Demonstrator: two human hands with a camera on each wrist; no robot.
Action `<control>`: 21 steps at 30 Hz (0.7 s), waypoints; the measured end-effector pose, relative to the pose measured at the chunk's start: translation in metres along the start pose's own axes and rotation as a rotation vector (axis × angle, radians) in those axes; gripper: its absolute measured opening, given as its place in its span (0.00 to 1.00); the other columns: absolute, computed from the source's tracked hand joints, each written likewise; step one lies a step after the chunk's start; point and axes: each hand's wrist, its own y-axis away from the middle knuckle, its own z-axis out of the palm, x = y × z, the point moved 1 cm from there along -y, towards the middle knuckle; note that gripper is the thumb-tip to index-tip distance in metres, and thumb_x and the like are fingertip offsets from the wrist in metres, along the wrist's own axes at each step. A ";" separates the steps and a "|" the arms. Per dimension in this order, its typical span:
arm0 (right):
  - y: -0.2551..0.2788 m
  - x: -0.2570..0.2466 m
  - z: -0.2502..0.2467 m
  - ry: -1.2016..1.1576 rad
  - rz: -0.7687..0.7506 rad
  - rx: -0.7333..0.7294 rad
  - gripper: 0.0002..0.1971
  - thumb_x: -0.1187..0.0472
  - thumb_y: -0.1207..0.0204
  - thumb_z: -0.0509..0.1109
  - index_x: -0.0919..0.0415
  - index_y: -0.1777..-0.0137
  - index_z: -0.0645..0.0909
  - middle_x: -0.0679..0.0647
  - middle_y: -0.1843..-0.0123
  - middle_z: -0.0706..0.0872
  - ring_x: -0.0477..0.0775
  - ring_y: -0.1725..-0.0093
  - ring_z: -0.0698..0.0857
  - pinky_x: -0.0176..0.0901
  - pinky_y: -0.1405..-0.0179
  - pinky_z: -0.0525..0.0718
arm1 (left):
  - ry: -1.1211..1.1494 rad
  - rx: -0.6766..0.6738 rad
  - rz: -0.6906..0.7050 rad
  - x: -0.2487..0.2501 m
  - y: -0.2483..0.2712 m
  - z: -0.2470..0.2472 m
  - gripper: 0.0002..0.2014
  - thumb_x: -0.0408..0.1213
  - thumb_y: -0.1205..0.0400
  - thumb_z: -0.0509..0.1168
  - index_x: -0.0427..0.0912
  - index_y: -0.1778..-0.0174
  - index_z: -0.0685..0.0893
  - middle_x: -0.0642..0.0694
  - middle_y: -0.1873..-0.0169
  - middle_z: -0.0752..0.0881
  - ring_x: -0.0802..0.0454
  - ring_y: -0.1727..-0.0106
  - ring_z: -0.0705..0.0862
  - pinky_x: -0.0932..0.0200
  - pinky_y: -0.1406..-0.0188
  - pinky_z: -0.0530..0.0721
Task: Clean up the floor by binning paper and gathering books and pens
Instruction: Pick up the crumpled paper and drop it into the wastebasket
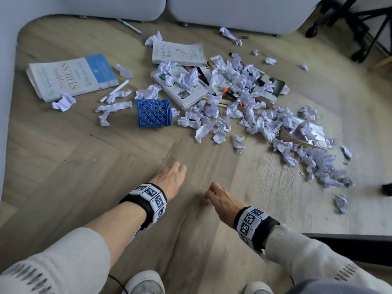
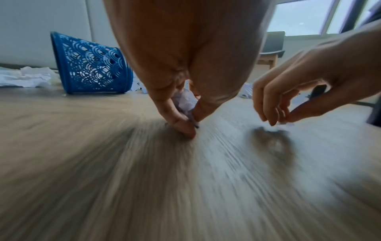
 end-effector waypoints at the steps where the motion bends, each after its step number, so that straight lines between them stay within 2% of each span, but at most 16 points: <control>1: 0.002 0.015 -0.009 0.023 0.066 0.034 0.20 0.82 0.31 0.57 0.69 0.42 0.78 0.61 0.43 0.74 0.60 0.52 0.78 0.45 0.53 0.82 | 0.019 -0.016 -0.023 0.000 -0.004 -0.009 0.08 0.25 0.18 0.54 0.39 0.45 0.71 0.39 0.47 0.78 0.38 0.47 0.82 0.47 0.52 0.79; 2: 0.005 0.028 -0.019 0.039 0.134 0.056 0.20 0.82 0.30 0.57 0.68 0.41 0.79 0.61 0.41 0.74 0.60 0.47 0.78 0.45 0.49 0.82 | 0.018 -0.048 -0.044 -0.001 -0.005 -0.019 0.07 0.27 0.17 0.54 0.39 0.44 0.70 0.38 0.50 0.81 0.38 0.50 0.83 0.47 0.55 0.77; 4: 0.010 0.053 -0.046 0.078 0.262 0.058 0.16 0.79 0.27 0.59 0.68 0.46 0.82 0.60 0.43 0.77 0.60 0.43 0.78 0.46 0.46 0.81 | -0.067 -0.117 -0.045 -0.007 -0.005 -0.053 0.06 0.30 0.16 0.54 0.39 0.44 0.71 0.38 0.55 0.82 0.40 0.58 0.80 0.49 0.60 0.75; 5: 0.012 0.064 -0.060 0.101 0.311 0.048 0.13 0.76 0.26 0.60 0.68 0.48 0.83 0.60 0.46 0.79 0.60 0.44 0.79 0.46 0.47 0.80 | -0.142 -0.150 -0.040 -0.012 -0.007 -0.074 0.07 0.31 0.16 0.54 0.39 0.45 0.74 0.37 0.55 0.83 0.41 0.59 0.79 0.49 0.59 0.76; 7: 0.017 0.083 -0.091 0.111 0.406 0.041 0.12 0.73 0.25 0.61 0.68 0.49 0.86 0.60 0.47 0.82 0.61 0.46 0.82 0.43 0.55 0.79 | -0.324 -0.180 -0.057 -0.020 -0.016 -0.126 0.11 0.32 0.16 0.53 0.39 0.45 0.79 0.38 0.49 0.85 0.40 0.52 0.83 0.50 0.56 0.78; 9: 0.008 0.101 -0.117 0.117 0.462 0.060 0.11 0.70 0.24 0.63 0.68 0.48 0.87 0.60 0.47 0.85 0.60 0.49 0.84 0.41 0.60 0.78 | -0.476 -0.121 -0.115 -0.027 -0.037 -0.174 0.11 0.34 0.17 0.54 0.40 0.48 0.82 0.40 0.49 0.86 0.41 0.49 0.85 0.52 0.55 0.79; 12: -0.019 0.122 -0.136 0.037 0.473 0.159 0.11 0.70 0.25 0.65 0.67 0.48 0.87 0.59 0.47 0.85 0.59 0.46 0.85 0.45 0.51 0.83 | -0.546 0.070 -0.192 -0.022 -0.067 -0.231 0.09 0.33 0.20 0.58 0.39 0.62 0.83 0.44 0.66 0.82 0.44 0.62 0.81 0.56 0.62 0.77; 14: -0.040 0.133 -0.135 -0.009 0.451 0.230 0.12 0.72 0.26 0.63 0.65 0.49 0.87 0.58 0.46 0.86 0.58 0.45 0.84 0.44 0.48 0.81 | -0.514 0.191 -0.220 -0.011 -0.085 -0.252 0.09 0.34 0.22 0.58 0.40 0.66 0.80 0.43 0.69 0.82 0.45 0.65 0.79 0.56 0.64 0.76; 17: -0.071 0.144 -0.124 -0.013 0.410 0.276 0.13 0.70 0.22 0.62 0.63 0.42 0.83 0.55 0.40 0.81 0.57 0.40 0.80 0.43 0.44 0.76 | -0.410 0.229 -0.251 0.008 -0.096 -0.238 0.10 0.37 0.19 0.56 0.39 0.63 0.76 0.42 0.68 0.81 0.46 0.68 0.77 0.57 0.68 0.72; 19: -0.094 0.152 -0.112 -0.006 0.387 0.253 0.14 0.61 0.18 0.61 0.62 0.35 0.76 0.58 0.37 0.75 0.60 0.37 0.77 0.46 0.41 0.78 | -0.355 0.234 -0.236 0.025 -0.101 -0.207 0.08 0.40 0.17 0.54 0.41 0.57 0.74 0.40 0.60 0.83 0.45 0.64 0.75 0.54 0.64 0.70; 21: -0.112 0.158 -0.100 0.044 0.422 0.202 0.20 0.49 0.18 0.55 0.60 0.33 0.71 0.59 0.37 0.73 0.65 0.37 0.78 0.52 0.44 0.82 | -0.319 0.201 -0.225 0.034 -0.109 -0.179 0.09 0.45 0.16 0.54 0.42 0.52 0.71 0.40 0.52 0.83 0.43 0.61 0.76 0.52 0.61 0.69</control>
